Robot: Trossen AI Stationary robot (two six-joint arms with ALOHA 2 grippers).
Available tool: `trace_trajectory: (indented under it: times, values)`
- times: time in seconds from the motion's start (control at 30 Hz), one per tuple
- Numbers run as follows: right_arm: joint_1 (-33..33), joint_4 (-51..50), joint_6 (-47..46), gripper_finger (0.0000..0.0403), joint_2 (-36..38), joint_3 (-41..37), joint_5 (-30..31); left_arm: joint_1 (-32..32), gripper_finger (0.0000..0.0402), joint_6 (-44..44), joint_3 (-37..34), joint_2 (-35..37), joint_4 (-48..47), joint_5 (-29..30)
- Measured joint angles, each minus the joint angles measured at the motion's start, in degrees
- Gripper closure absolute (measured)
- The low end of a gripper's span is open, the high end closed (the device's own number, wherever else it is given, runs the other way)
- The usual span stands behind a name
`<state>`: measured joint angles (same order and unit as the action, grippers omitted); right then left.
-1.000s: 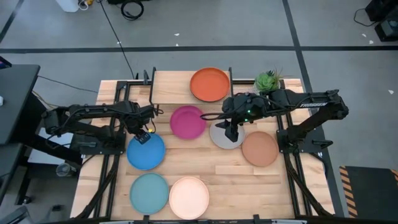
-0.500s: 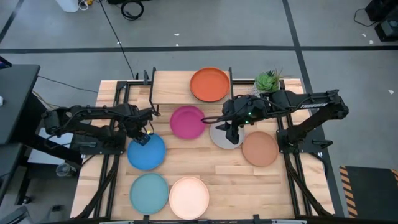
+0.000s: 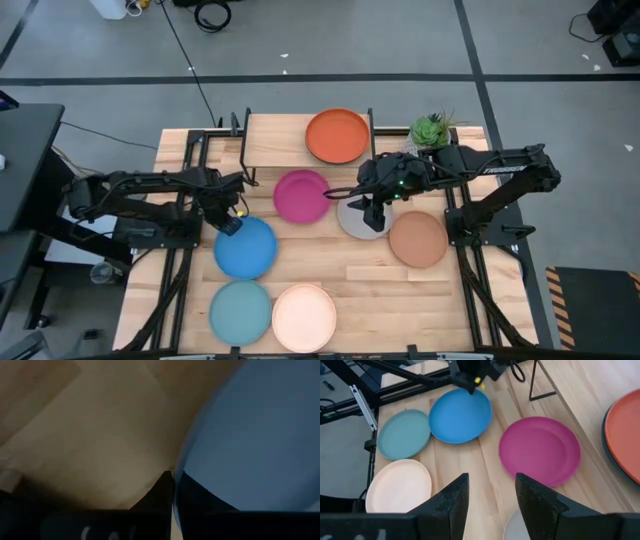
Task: Place and stack plates onto a shelf
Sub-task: Stack the light blue plate on the orange plate on the shelf
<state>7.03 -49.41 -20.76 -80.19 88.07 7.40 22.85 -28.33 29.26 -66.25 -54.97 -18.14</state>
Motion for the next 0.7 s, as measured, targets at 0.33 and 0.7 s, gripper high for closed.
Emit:
trace_trajectory:
  times: [0.33, 0.7]
  values:
    - [-1.7, -6.6, -1.5, 0.0235, 4.4, 0.0, 3.3, 1.6, 0.0388, -5.0, 9.6, 10.3, -3.6, -8.6]
    - [-6.7, -10.9, -3.1, 0.0235, 8.4, 0.0, 3.0, 1.7, 0.0388, -12.9, 27.8, 7.3, -0.4, -5.5]
